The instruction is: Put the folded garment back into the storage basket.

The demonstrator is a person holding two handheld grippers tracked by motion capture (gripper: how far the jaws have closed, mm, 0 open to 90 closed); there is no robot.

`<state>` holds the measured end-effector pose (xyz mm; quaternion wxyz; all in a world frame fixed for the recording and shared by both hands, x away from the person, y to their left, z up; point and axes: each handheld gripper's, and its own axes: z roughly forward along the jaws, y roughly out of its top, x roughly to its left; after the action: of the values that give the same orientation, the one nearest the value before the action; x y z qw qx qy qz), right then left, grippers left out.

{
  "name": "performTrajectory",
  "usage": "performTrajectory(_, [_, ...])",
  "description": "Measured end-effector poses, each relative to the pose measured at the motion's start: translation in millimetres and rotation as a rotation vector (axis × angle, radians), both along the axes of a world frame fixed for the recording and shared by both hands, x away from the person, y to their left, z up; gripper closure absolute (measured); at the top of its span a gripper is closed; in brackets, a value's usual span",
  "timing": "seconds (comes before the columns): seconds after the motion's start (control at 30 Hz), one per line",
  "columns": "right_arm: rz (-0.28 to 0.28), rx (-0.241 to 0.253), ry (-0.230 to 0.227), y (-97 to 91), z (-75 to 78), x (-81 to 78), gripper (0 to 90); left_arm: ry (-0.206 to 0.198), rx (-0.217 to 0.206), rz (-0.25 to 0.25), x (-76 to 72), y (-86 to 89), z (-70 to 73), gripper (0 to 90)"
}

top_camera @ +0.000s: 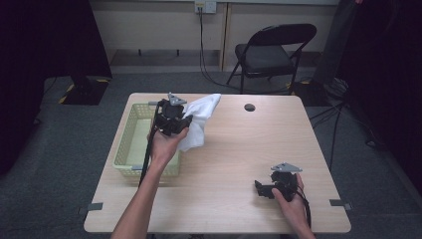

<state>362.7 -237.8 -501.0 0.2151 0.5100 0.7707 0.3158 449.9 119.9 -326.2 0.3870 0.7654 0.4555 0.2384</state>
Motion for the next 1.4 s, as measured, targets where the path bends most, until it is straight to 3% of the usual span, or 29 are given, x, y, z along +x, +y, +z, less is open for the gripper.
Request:
performTrajectory(0.93, [-0.001, 0.000, 0.000, 0.1, 0.0, 0.0, 0.0, -0.005, -0.027, 0.084, -4.0, 47.9, -2.4, 77.3])
performTrajectory(1.13, [-0.001, 0.001, 0.001, 0.1, 0.0, -0.1, 0.0, 0.014, -0.032, 0.108, -3.8, 59.5, -9.3, 77.3])
performTrajectory(1.4, [-0.001, 0.001, 0.001, 0.1, 0.0, -0.1, 0.0, 0.014, -0.020, 0.127, -3.7, 68.4, -9.8, 77.2])
